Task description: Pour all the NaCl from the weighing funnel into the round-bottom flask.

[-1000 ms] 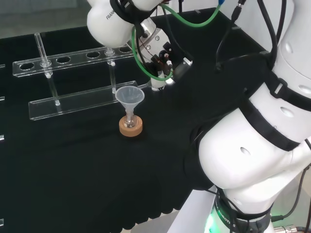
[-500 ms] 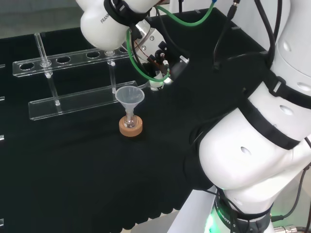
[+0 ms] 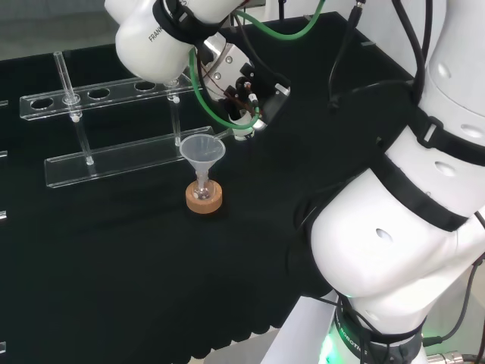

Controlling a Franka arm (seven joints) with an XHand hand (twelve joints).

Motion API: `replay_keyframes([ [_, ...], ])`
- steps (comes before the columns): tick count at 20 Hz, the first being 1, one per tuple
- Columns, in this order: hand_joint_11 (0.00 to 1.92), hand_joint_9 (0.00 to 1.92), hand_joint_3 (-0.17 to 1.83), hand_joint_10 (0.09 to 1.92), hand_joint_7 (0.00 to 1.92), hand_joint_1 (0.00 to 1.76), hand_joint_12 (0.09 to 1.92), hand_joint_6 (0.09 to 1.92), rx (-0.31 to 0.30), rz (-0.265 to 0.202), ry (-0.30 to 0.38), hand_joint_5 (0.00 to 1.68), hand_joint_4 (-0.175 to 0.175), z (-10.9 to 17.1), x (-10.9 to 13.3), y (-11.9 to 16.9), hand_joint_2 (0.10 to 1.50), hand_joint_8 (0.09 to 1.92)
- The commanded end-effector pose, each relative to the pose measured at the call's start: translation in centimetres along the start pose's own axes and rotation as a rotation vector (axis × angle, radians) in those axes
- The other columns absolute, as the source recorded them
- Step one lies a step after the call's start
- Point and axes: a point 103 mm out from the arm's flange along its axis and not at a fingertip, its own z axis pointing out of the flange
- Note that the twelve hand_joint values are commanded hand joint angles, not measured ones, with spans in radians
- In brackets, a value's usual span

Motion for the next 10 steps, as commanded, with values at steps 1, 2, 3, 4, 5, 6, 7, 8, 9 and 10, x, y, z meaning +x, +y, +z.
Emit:
replay_keyframes([
  [1,0.84,0.99,0.54,0.31,0.62,1.12,1.03,0.63,-0.002,-0.001,-0.046,1.27,0.175,-0.54,0.39,0.01,0.72,0.65],
  [2,0.84,0.99,0.54,0.31,0.62,1.12,1.03,0.63,-0.003,-0.002,-0.054,1.27,0.175,-0.66,0.47,-0.01,0.72,0.65],
  [3,0.84,0.99,0.54,0.31,0.62,1.12,1.03,0.63,-0.004,-0.002,-0.06,1.27,0.175,-0.77,0.51,-0.03,0.72,0.65],
  [4,0.84,0.99,0.54,0.31,0.62,1.12,1.03,0.63,-0.005,-0.001,-0.065,1.27,0.175,-0.88,0.53,-0.06,0.72,0.65],
  [5,0.84,0.99,0.54,0.31,0.62,1.12,1.03,0.63,-0.007,-0.001,-0.069,1.27,0.175,-1.0,0.53,-0.09,0.72,0.65],
  [6,0.84,0.99,0.54,0.31,0.62,1.12,1.03,0.63,-0.009,0.0,-0.075,1.27,0.175,-1.12,0.52,-0.12,0.72,0.65],
  [7,0.84,0.99,0.54,0.31,0.61,1.12,1.03,0.63,-0.01,0.0,-0.081,1.27,0.175,-1.22,0.51,-0.15,0.72,0.65],
  [8,0.84,0.99,0.54,0.31,0.61,1.12,1.03,0.63,-0.01,0.0,-0.087,1.27,0.175,-1.31,0.49,-0.16,0.72,0.65],
  [9,0.84,0.99,0.54,0.31,0.61,1.12,1.03,0.63,-0.01,-0.001,-0.096,1.27,0.175,-1.39,0.48,-0.16,0.72,0.65],
  [10,0.84,0.99,0.54,0.31,0.61,1.12,1.03,0.64,-0.012,-0.001,-0.111,1.27,0.175,-1.46,0.48,-0.17,0.72,0.65],
])
